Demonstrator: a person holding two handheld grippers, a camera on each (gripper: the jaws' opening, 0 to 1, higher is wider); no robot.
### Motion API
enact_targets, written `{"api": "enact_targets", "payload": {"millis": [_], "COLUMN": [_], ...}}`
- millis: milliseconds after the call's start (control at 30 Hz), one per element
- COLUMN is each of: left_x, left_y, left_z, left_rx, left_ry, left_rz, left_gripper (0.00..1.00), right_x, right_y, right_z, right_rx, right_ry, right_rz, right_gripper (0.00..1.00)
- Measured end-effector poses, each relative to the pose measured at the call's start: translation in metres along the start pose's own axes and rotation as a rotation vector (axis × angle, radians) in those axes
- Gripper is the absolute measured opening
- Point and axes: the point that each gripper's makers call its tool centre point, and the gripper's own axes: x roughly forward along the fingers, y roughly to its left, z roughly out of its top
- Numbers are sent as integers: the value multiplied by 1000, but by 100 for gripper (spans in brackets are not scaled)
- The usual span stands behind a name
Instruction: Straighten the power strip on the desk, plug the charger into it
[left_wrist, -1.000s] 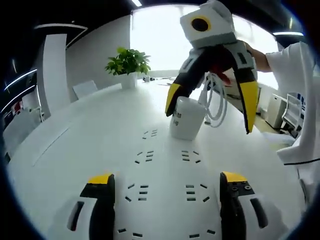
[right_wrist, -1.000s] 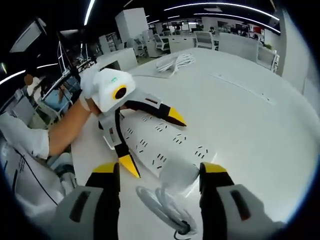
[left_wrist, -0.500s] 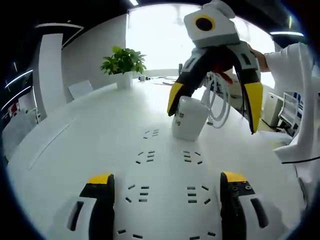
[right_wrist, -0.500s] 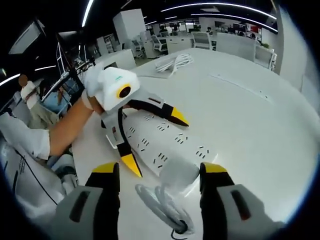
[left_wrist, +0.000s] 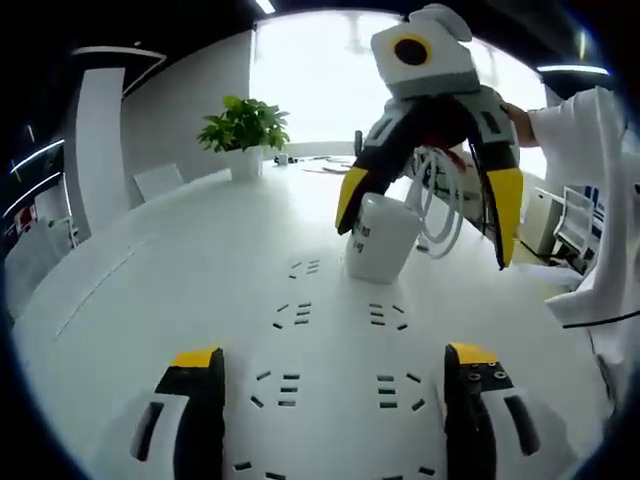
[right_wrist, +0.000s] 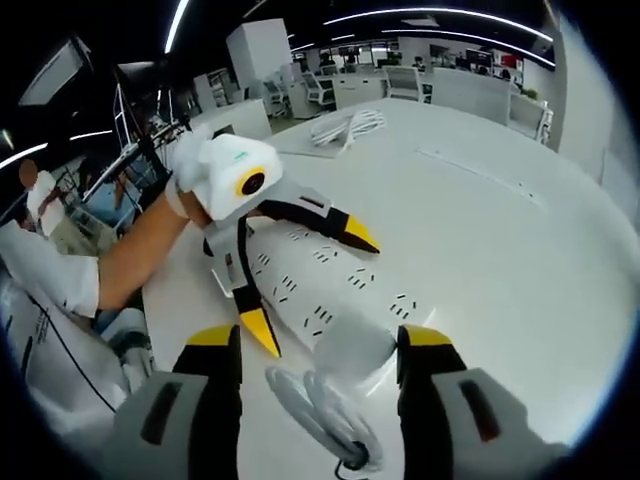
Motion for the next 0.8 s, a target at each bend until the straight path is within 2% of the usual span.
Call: {"api": "enact_targets", "payload": {"millis": [67,100,200,267,367,467,533,567,700,800], "left_x": [-4,-7,-23,-31,-45,-63,-73,-77,-93,-105], "left_y": [1,3,4,0,-3,-8,-20,-28,-55,-78], "left_z": [1,4,7,5,3,-3,-4,-2,-11,-17], "left_rx": [-11,-30,-38,-55,-32,-43,-56,-37,27,-1], "left_ry": [-15,-45,-87,-93,-108,-107,-129,-151,-132,-136], "left_rz": [12,32,60,78,128,181,188,187,244,273], "left_gripper": [92,94,96,96,96,96,96,95,96,96], "right_x": [0,-1,-4,-5,-13,-23,-29,-32,-41,-58], "right_y": [-2,-2,-4,-6,-12,-11,-6,-3,6,6], "right_z": [1,3,7,5,11,15,18,18,10,4], "right_rx": [31,50,77,70,4,7,-33,-40,-108,-188], "right_ry": [-24,-43,-90,-99,-161,-198,-235,-245,-268,-268], "right_rz": [7,11,16,1,-35,-51,-56,-61,-85,-163], "right_gripper": [60,60,60,60,57,59,59,60,61,62]}}
